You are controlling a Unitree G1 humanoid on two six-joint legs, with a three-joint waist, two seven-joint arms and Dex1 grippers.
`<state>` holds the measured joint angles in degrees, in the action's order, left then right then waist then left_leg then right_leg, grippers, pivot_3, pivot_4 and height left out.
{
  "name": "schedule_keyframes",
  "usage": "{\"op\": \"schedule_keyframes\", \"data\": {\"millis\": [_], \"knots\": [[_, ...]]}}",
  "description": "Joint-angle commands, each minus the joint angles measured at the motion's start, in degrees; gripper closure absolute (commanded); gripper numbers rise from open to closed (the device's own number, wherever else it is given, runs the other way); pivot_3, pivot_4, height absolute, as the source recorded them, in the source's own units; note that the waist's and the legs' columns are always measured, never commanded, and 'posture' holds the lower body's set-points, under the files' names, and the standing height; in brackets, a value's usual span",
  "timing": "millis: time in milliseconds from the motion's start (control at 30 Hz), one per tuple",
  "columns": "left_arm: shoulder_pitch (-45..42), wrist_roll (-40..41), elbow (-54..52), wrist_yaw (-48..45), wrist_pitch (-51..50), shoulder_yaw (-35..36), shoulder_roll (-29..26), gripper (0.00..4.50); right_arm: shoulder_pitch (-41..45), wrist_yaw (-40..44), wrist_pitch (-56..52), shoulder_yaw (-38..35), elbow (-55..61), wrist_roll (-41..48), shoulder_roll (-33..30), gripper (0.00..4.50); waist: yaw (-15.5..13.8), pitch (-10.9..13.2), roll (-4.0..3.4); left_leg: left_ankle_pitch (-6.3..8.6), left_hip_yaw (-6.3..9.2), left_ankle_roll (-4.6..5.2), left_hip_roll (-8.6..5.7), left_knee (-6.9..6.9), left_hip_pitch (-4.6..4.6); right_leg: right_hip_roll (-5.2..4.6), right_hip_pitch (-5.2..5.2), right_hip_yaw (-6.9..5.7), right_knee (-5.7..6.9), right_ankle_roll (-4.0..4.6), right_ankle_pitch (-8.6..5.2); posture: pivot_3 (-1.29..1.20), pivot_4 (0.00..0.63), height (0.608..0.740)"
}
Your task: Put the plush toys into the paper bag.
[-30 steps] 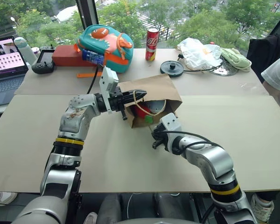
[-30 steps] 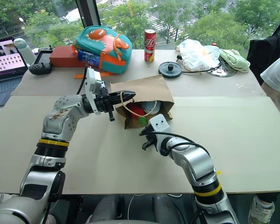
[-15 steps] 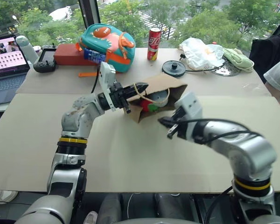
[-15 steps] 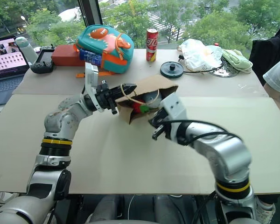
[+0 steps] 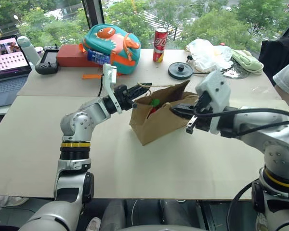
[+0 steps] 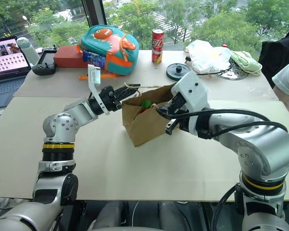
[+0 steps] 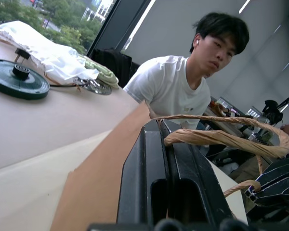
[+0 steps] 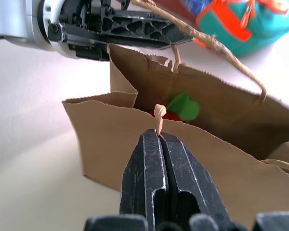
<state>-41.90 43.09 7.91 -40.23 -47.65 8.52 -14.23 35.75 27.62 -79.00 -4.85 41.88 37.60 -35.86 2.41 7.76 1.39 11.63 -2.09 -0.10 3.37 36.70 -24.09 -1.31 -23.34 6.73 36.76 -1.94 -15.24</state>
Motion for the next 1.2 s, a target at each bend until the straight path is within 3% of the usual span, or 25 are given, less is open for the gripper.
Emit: {"op": "schedule_keyframes", "data": {"millis": [33, 133, 233, 367, 500, 700, 867, 967, 1133, 1200], "knots": [[0.15, 1.65, -3.16, -0.92, -0.75, 0.20, -0.39, 4.50, -1.33, -1.33, 2.30, 1.44, -0.12, -1.78, -1.58, 4.47, 0.00, 0.00, 0.00, 0.00, 0.00, 0.00, 0.00, 0.00, -0.01, -0.01, 0.00, 0.00, -0.01, 0.00, 0.00, 0.00, 0.150, 0.733], [-0.19, 3.55, -3.55, -2.05, -1.96, 1.50, -0.97, 3.84, 0.17, -3.14, 2.64, -0.81, -1.41, -1.43, 1.35, 4.50, 0.03, 0.00, 0.00, 0.00, 0.00, 0.00, -0.01, 0.00, -0.01, 0.00, 0.00, 0.01, -0.01, 0.00, 0.00, 0.00, 0.150, 0.733], [-0.77, 5.12, -3.91, -3.02, -3.02, 2.09, -1.78, 2.83, 1.95, -4.25, 3.08, -3.75, -1.98, -0.30, 3.96, 4.50, 0.15, 0.00, 0.00, 0.00, 0.01, 0.00, 0.00, 0.00, 0.01, 0.01, -0.02, 0.03, 0.01, 0.00, 0.00, 0.00, 0.150, 0.733], [-1.90, 7.64, -3.86, -4.16, -4.81, 3.36, -3.25, 1.47, 2.72, -4.97, 4.11, -5.70, -2.24, -0.30, 4.42, 3.43, -0.03, 0.00, 0.00, 0.00, 0.03, 0.00, -0.01, 0.00, -0.01, 0.00, -0.02, 0.00, 0.00, 0.00, 0.00, 0.00, 0.150, 0.733], [-2.83, 9.82, -4.10, -4.36, -6.64, 4.66, -4.95, 0.03, 3.61, -4.88, 4.77, -8.38, -1.98, 1.28, 4.91, 1.96, -0.05, 0.00, 0.00, 0.00, 0.03, 0.00, -0.02, 0.00, -0.05, -0.02, -0.02, -0.01, -0.02, 0.00, 0.00, 0.00, 0.150, 0.733], [-0.97, 14.12, -7.90, -5.48, -12.07, 6.17, -10.24, 0.00, 5.09, -2.99, 4.99, -16.94, -0.95, 8.38, 4.64, 0.01, 0.10, 0.01, -0.01, 0.00, 0.04, 0.00, -0.01, -0.01, -0.04, -0.01, -0.03, -0.02, -0.02, 0.00, 0.00, 0.00, 0.150, 0.733], [4.08, 12.30, -10.68, -8.20, -10.64, 5.83, -15.85, 0.00, 0.51, 4.75, 6.08, -26.32, 1.58, 23.66, -0.66, 0.01, 0.06, 0.01, -0.02, 0.00, 0.04, 0.00, -0.01, -0.11, -0.01, -0.02, -0.02, -0.03, -0.03, 0.01, -0.01, 0.00, 0.150, 0.733], [6.87, 10.20, -11.21, -10.20, -7.96, 4.55, -17.56, 0.00, -2.89, 8.37, 7.55, -26.97, 1.84, 29.94, -5.00, 0.01, 0.03, 0.02, -0.02, 0.00, 0.03, 0.00, -0.01, -0.12, -0.02, -0.05, 0.00, -0.05, -0.08, 0.02, -0.02, 0.00, 0.150, 0.733], [9.67, 7.55, -11.71, -13.03, -4.42, 2.19, -18.13, 0.00, -4.71, 7.87, 10.99, -22.18, 0.91, 33.10, -7.65, 1.35, 0.02, 0.02, -0.01, -0.01, 0.01, -0.02, -0.02, -0.10, 0.11, -0.07, 0.13, -0.04, -0.07, 0.02, -0.03, 0.00, 0.150, 0.733], [11.29, 6.50, -13.50, -14.64, -3.24, 0.46, -18.74, 0.00, -5.71, 8.37, 12.17, -19.36, 1.73, 34.11, -8.06, 2.10, 0.10, 0.02, -0.01, -0.01, 0.01, -0.02, -0.02, -0.10, 0.19, -0.06, 0.18, -0.02, -0.07, 0.03, -0.05, 0.00, 0.150, 0.733]]}}
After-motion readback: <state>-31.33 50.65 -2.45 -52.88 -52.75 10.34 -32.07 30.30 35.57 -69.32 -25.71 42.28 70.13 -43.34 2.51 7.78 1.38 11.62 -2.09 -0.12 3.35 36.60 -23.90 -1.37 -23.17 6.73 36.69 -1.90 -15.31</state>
